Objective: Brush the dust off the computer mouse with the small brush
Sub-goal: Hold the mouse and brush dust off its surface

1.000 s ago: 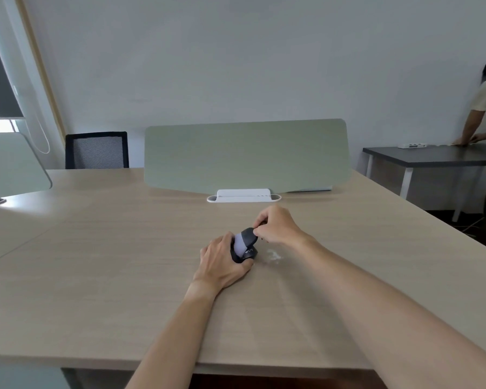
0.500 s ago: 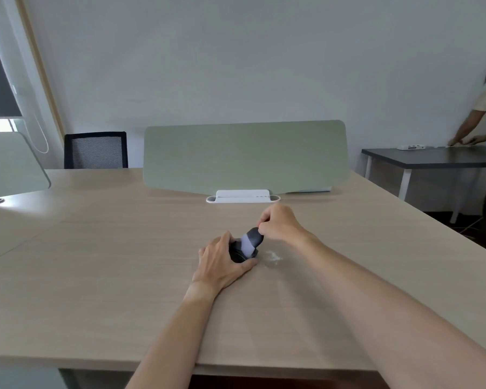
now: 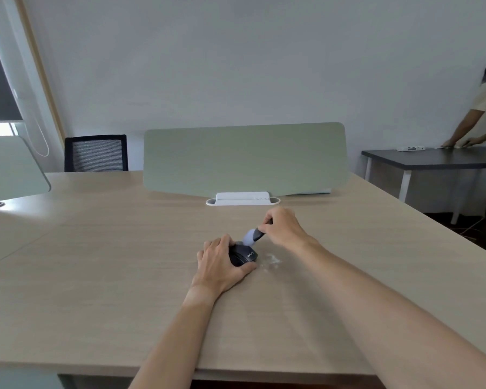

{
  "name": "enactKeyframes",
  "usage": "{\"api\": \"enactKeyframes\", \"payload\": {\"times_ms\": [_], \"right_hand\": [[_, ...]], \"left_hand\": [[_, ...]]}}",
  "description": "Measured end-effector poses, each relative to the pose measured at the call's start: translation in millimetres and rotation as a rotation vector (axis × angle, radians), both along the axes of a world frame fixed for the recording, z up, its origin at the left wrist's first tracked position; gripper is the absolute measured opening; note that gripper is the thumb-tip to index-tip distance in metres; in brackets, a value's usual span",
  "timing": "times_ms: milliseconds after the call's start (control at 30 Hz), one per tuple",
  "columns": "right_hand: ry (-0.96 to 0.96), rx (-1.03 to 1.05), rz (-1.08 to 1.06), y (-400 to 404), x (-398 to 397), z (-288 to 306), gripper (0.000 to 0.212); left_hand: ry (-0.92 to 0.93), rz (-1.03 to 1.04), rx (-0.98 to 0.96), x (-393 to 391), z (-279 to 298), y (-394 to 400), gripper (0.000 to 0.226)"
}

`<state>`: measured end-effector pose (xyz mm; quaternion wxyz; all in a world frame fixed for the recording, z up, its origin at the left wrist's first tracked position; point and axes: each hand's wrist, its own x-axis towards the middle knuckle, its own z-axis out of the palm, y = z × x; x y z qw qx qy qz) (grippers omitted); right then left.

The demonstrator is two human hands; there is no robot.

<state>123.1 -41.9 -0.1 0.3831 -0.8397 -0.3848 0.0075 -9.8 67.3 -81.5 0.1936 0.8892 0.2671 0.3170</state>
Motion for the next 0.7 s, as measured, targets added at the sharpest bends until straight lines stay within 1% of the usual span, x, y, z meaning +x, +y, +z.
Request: {"api": "enactKeyframes", "payload": {"times_ms": [67, 167, 300, 367, 433, 500, 567, 633, 700], "right_hand": [[0.002, 0.046, 0.003, 0.5, 1.3, -1.0, 0.022], [0.043, 0.08, 0.07, 1.1, -5.5, -1.6, 0.03], [0.018, -0.018, 0.105, -4.7, -5.2, 0.3, 0.042], [0.035, -0.069, 0.092, -9.0, -2.7, 8.2, 0.05], [0.068, -0.097, 0.07, -12.3, -1.3, 15.8, 0.049], [0.093, -0.081, 0.062, -12.8, -1.4, 17.3, 0.041], [0.096, -0.005, 0.064, -10.8, -4.4, 12.9, 0.037], [0.1, 0.082, 0.071, -7.8, -8.8, 4.7, 0.041], [0.106, 0.096, 0.104, -5.0, -12.4, -2.2, 0.038]], "left_hand": [[-0.003, 0.003, -0.003, 0.6, -1.2, 1.6, 0.062], [-0.006, -0.002, -0.012, 1.5, -2.0, 3.3, 0.059], [-0.02, -0.022, -0.019, 1.8, -3.9, 4.9, 0.057], [-0.023, -0.027, -0.011, 1.9, -4.3, 5.4, 0.056], [-0.023, -0.03, -0.013, 1.9, -4.5, 5.4, 0.055], [-0.021, -0.023, -0.014, 1.8, -4.9, 5.3, 0.055], [-0.023, -0.012, -0.007, 2.7, -5.7, 5.6, 0.056], [-0.022, -0.014, -0.01, 3.2, -5.6, 5.5, 0.055], [-0.022, -0.021, -0.024, 2.4, -4.8, 5.3, 0.048]]}}
